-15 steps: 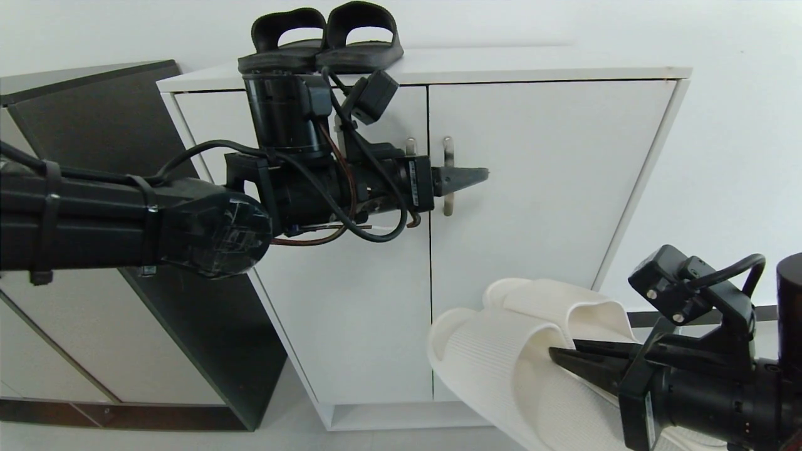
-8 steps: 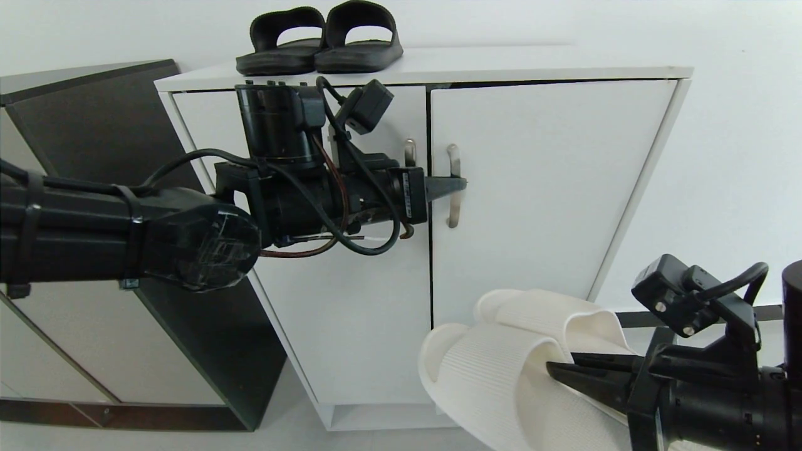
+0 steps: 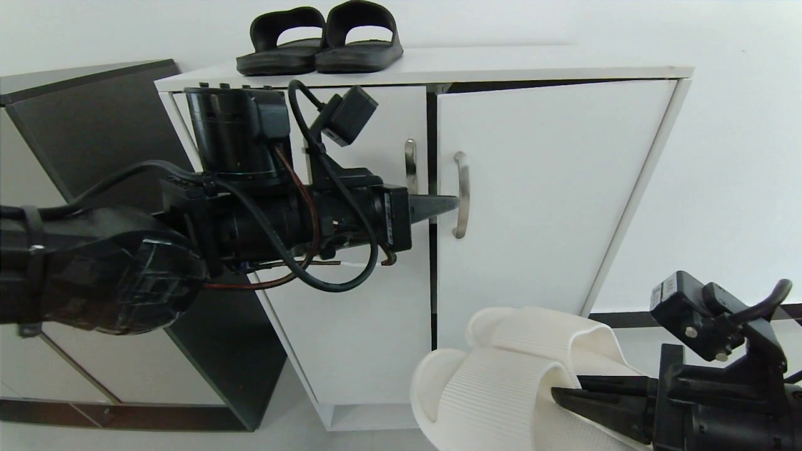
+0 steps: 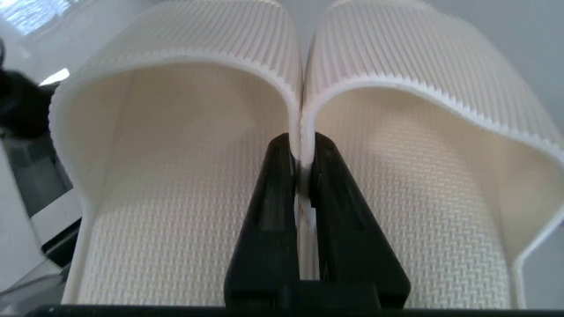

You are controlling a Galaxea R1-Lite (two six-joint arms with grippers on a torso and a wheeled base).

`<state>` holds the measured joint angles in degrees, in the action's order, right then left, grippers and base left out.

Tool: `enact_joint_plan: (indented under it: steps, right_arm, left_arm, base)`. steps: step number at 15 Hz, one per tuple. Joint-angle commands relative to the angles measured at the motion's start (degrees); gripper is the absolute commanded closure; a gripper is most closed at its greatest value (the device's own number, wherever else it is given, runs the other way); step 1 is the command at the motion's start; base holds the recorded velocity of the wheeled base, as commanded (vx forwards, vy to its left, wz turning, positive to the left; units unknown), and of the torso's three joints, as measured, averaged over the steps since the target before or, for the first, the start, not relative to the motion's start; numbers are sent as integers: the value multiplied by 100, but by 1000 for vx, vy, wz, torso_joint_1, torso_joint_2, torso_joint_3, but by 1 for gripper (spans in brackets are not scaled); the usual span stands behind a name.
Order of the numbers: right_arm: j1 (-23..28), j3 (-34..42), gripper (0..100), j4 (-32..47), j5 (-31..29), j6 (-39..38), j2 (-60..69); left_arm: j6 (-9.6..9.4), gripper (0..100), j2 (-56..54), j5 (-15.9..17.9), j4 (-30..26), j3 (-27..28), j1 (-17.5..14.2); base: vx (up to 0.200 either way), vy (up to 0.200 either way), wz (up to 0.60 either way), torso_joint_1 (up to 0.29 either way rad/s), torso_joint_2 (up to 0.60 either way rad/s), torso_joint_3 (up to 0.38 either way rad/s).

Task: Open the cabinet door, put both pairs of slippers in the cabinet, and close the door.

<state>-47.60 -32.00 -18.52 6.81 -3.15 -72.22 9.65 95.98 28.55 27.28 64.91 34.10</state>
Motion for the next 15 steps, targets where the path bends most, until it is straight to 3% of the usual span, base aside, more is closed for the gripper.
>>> enact_joint_plan:
  steps: [1,6,7,15]
  right_arm:
    - [-30,36,100,59,83,-2,85]
    - [-38,10,100,191,74,-2,103]
    - [-47,18,100,191,74,-2,85]
    - [-47,27,100,191,74,-2,-12]
  left_arm:
    - [-7,100,-448,-16,5,-260,0]
    - [-43,100,-404,-25,5,74,-421]
    - [-218,100,-193,-25,5,215,-562]
    - [-183,100,1081,-174,5,1392,-439]
  base:
    - [0,0,0,0,0,0]
    - [0,0,0,0,0,0]
    - [0,0,0,0,0,0]
    - [0,0,0,0,0,0]
